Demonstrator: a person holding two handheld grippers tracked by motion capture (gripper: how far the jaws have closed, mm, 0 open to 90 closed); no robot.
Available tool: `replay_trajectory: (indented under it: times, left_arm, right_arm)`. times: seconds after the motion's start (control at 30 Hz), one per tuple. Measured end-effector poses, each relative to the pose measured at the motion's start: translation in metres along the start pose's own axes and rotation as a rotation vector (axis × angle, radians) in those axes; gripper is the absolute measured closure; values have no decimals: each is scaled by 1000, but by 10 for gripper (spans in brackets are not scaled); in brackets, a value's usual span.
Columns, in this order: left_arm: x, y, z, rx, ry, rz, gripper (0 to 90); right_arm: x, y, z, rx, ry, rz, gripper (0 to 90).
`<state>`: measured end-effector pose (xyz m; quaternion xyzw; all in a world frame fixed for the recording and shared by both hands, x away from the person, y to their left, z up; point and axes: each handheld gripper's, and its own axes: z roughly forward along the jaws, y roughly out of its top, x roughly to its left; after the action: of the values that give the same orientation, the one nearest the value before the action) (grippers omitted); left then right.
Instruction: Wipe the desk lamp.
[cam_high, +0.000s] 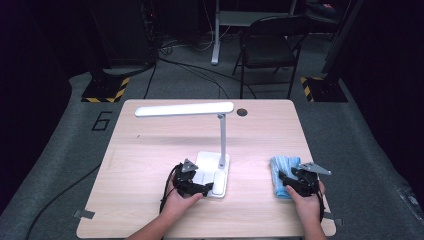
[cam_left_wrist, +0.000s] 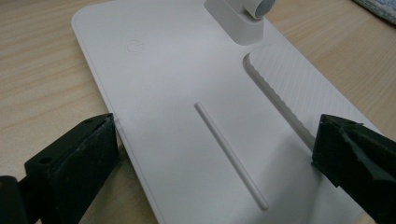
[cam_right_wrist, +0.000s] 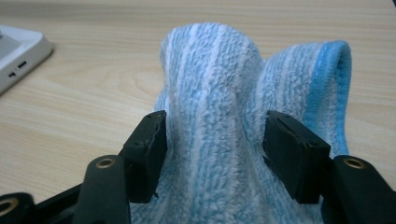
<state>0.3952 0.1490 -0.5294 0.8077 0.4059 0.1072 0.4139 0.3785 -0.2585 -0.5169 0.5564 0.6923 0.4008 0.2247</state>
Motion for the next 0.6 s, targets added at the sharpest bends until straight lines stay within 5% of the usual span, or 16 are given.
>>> replay_trajectory:
  times: [0.6]
  left_arm:
    - [2,0,1,-12,-9,-4,6]
  right_arm:
    - [20,26,-36,-135,-38,-59,333]
